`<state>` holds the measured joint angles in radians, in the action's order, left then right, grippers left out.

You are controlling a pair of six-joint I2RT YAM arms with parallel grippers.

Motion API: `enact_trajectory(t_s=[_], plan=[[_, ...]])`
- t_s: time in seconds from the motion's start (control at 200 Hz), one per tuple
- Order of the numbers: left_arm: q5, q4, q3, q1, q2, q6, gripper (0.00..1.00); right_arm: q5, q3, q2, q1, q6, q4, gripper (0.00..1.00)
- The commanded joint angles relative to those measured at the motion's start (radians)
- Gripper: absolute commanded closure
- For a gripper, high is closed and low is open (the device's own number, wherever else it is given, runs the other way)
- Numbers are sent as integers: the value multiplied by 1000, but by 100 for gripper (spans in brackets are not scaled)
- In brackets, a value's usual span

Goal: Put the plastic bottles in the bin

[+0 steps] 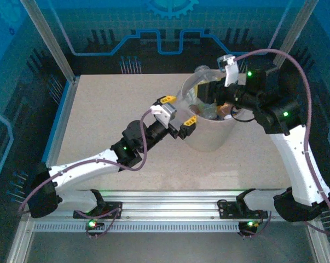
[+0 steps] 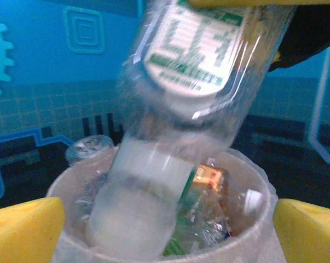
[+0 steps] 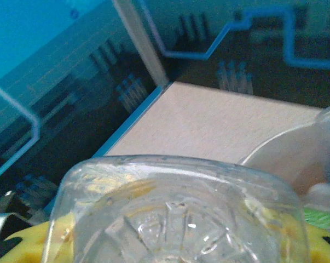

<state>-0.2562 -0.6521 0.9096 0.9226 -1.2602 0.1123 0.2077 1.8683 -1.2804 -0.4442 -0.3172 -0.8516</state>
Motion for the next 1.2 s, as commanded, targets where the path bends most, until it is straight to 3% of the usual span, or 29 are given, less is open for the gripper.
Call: enact_trajectory(t_s=[0.0,0.27,0.81,1.196], plan=[[-109,0,-26,-6,64,-48,1,-198,62,-18,9,86,-49,55],[-250,75,-28,-20,75,-59,1,-393,20,-50,19,129,57,55],[-271,114,26,-44,-5,-77,1,-360,-84,-155,25,107,172,51],[-262,125,49,-53,-50,-91,1,-353,-297,-121,28,97,319,45]])
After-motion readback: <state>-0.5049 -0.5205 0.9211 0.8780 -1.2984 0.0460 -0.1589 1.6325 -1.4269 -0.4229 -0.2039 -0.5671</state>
